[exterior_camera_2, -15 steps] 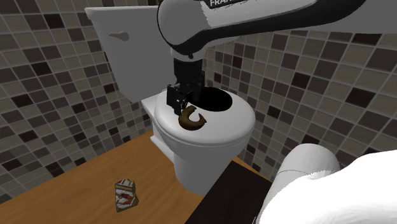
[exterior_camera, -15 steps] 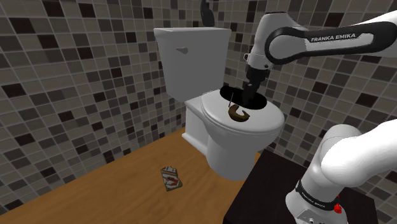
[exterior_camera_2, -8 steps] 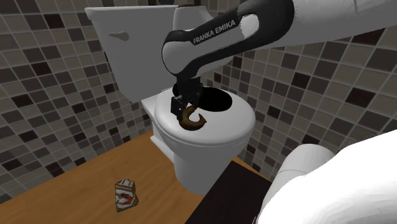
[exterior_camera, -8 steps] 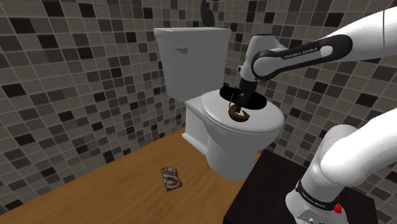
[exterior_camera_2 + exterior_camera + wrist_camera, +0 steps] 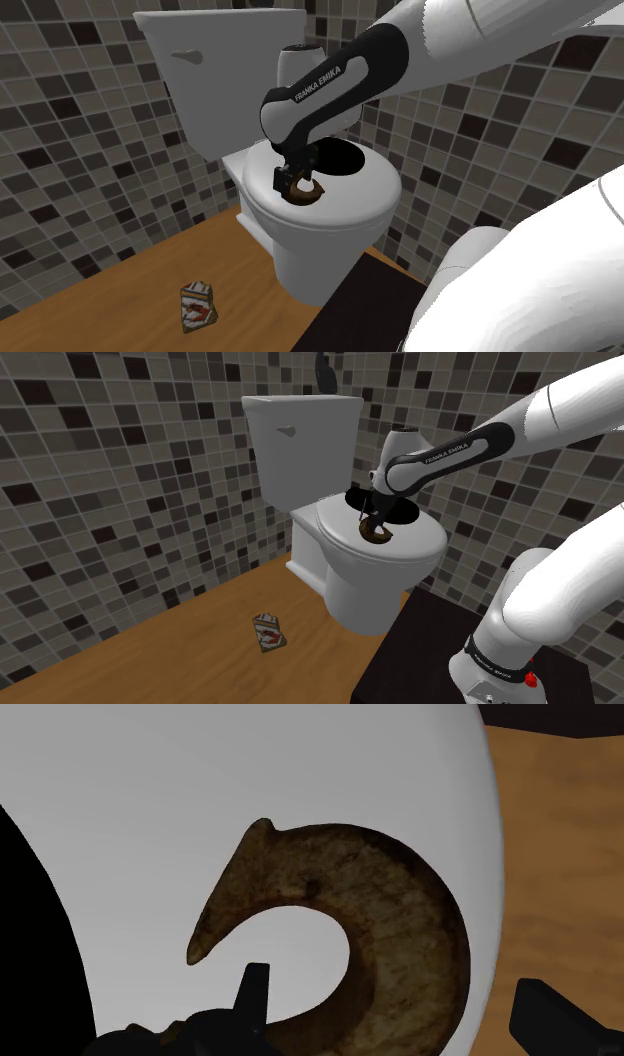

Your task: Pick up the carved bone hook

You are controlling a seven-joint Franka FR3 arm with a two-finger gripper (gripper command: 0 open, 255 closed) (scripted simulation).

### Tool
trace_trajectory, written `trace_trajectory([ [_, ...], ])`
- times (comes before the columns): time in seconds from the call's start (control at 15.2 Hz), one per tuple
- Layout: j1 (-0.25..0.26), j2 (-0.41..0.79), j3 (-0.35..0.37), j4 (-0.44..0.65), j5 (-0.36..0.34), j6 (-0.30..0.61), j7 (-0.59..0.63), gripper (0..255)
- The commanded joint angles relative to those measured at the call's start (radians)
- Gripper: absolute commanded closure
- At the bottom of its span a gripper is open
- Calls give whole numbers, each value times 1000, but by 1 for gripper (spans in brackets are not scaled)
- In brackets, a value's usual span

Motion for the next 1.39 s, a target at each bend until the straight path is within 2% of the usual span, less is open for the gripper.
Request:
trace_trajectory([
  [0.0, 0, 18, -4, -16, 0, 35, -2, 0],
  [0.2, 1, 32, -6, -28, 1, 61, -2, 0],
  [0.26, 1, 35, -7, -26, 1, 61, -3, 255],
  [0.86, 1, 32, -6, -28, 1, 61, -2, 255],
  [1.32, 0, -23, 4, 27, 0, -49, 0, 255],
])
